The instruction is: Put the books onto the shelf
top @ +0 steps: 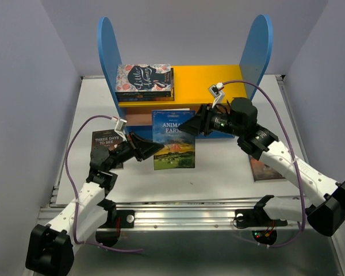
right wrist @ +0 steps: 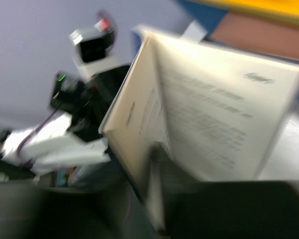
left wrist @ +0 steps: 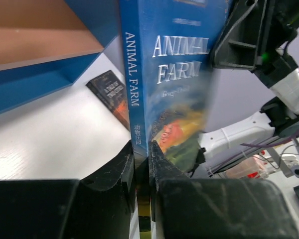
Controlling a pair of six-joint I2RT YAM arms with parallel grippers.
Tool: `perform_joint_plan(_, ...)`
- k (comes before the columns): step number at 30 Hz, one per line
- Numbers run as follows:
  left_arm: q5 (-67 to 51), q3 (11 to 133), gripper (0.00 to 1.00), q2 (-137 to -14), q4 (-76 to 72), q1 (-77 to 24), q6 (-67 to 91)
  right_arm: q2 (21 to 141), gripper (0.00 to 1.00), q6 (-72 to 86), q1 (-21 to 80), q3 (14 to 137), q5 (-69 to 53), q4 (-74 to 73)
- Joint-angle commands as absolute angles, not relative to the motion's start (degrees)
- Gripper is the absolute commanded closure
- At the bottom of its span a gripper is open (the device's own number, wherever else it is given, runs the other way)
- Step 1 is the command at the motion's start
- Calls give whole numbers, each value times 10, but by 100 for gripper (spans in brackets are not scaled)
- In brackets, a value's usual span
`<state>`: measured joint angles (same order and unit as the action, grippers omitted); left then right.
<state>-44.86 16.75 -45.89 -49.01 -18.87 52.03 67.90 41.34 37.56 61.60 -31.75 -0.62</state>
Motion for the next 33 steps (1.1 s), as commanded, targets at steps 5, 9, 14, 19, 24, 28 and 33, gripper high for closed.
perform_joint_plan(5, -426, 206, 100, -367, -523, -207, 528, 628, 0, 341, 378, 656, -6, -155)
perform_joint_plan(9, -428, 234, 100, -357, -504, -207, 538, 597, 0, 329, 378, 648, 109, -186)
perform_joint_plan(14, -423, 264, 100, -344, -486, -207, 529, 559, 0, 323, 378, 633, 219, -212)
perform_joint_plan(19, -375, 351, 100, -385, -469, -210, 524, 526, 0, 316, 378, 626, 265, -221)
perform_joint_plan(24, -217, 484, 100, -479, -405, -246, 501, 533, 0, 317, 378, 631, 231, -226)
perform_joint_plan(28, -59, 574, 100, -546, -338, -292, 489, 537, 0, 314, 378, 639, 224, -234)
perform_joint_plan(33, 185, 662, 100, -605, -268, -354, 511, 532, 0, 314, 378, 642, 222, -235)
